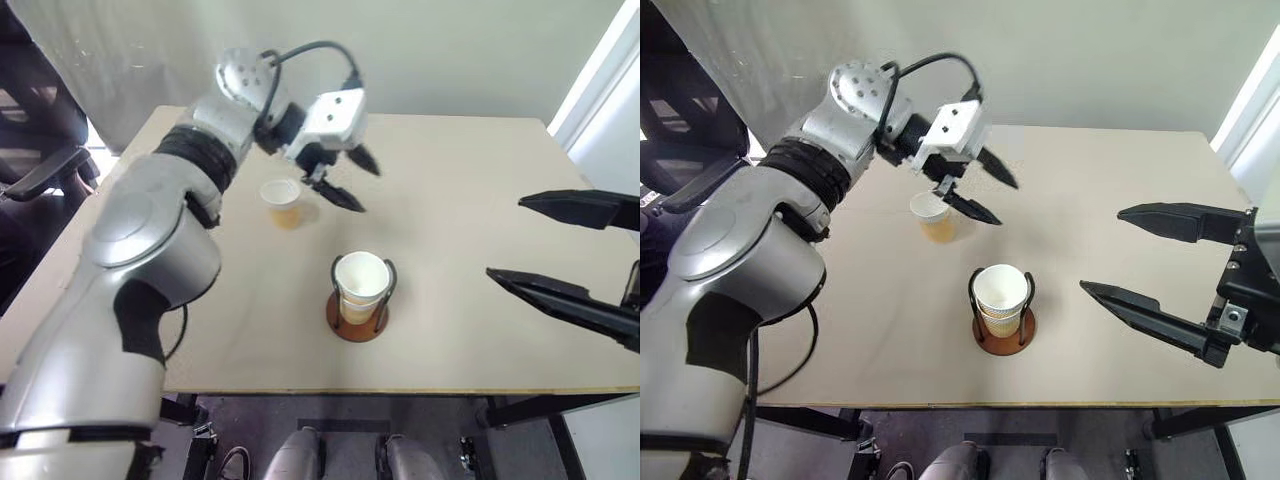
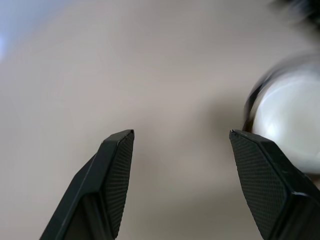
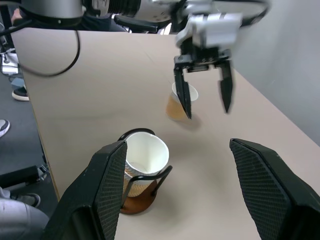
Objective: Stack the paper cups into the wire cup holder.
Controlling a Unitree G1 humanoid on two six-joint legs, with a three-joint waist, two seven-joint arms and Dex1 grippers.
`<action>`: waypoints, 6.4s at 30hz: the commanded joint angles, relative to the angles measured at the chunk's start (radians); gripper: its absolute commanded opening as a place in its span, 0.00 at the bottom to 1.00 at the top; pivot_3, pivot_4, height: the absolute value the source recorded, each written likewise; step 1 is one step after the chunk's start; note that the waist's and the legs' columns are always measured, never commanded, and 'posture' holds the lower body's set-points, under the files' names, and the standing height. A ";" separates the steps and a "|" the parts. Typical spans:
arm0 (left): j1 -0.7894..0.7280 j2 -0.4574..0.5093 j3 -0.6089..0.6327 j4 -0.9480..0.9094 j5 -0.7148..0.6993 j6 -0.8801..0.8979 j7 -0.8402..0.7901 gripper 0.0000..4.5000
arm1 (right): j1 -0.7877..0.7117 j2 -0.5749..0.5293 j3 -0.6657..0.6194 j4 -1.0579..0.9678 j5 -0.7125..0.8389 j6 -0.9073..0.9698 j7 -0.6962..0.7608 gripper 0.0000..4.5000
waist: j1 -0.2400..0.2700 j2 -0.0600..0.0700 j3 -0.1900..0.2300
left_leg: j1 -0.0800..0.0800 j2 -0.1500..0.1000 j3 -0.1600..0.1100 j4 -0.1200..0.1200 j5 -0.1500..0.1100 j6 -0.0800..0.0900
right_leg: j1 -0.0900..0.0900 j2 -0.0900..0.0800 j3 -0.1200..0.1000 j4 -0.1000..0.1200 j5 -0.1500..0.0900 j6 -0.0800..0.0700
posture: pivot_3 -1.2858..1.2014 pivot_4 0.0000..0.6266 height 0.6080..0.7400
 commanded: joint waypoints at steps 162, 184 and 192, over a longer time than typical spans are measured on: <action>-0.007 0.142 0.097 -0.306 -0.391 0.195 -0.154 0.75 | 0.138 0.072 -0.155 -0.019 -0.121 0.109 0.015 0.75 | -0.016 0.013 0.001 | 0.002 0.000 0.023 0.014 -0.015 0.018 | -0.003 0.001 0.020 -0.003 0.006 0.014 | 0.52 0.24 1.00; 0.593 0.582 0.625 -0.615 -0.079 0.654 -0.154 0.75 | 0.277 0.258 0.211 0.240 -0.895 -0.363 0.491 0.75 | -0.017 0.008 -0.001 | 0.004 0.000 0.024 0.014 -0.004 0.015 | -0.001 0.001 0.021 -0.004 0.008 0.013 | 0.52 0.24 1.00; 0.734 0.548 0.853 -0.729 -0.023 0.684 -0.135 0.75 | 0.235 0.285 0.289 0.296 -0.948 -0.436 0.551 0.75 | -0.016 0.007 -0.001 | 0.008 -0.001 0.020 0.014 -0.004 0.015 | 0.003 0.001 0.020 -0.005 0.011 0.002 | 0.52 0.24 1.00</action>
